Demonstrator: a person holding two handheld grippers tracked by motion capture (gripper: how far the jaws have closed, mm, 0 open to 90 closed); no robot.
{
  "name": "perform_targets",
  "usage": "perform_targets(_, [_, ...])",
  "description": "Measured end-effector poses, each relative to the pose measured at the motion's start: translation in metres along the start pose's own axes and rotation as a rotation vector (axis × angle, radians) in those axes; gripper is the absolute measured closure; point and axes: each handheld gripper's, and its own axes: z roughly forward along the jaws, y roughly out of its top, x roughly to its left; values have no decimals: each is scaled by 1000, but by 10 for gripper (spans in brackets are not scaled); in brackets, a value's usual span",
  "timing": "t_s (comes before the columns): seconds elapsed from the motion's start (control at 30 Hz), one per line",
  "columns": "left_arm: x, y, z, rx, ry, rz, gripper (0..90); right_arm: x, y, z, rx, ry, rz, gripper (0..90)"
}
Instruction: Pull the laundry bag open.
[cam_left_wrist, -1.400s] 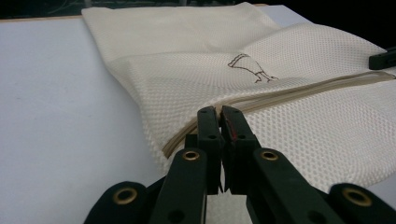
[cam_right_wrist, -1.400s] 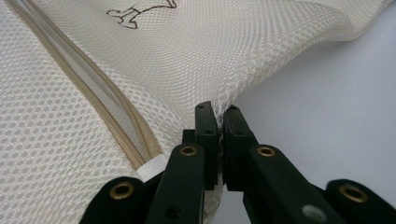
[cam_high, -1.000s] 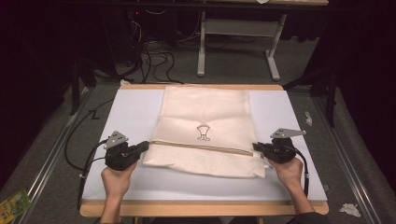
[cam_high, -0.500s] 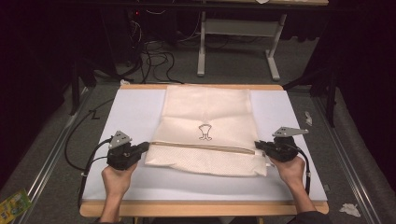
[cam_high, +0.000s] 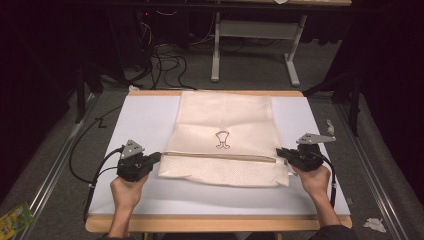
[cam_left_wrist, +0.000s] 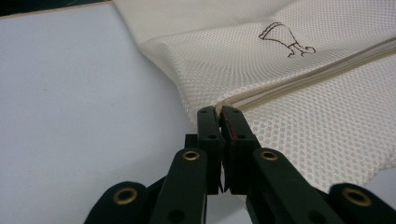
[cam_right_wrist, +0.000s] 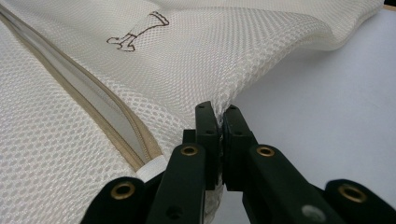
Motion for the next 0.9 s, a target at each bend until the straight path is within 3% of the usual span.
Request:
perform_targets(0.2, [0, 4, 4, -3, -16, -12, 871, -1, 3, 0, 11, -37, -14, 883])
perform_targets(0.73, [-3, -2, 10, 30, -39, -8, 868, -5, -7, 7, 46, -28, 23, 872])
perform_targets(0.9, [-6, -6, 12, 62, -26, 15, 868, -3, -12, 11, 67, -29, 3, 866])
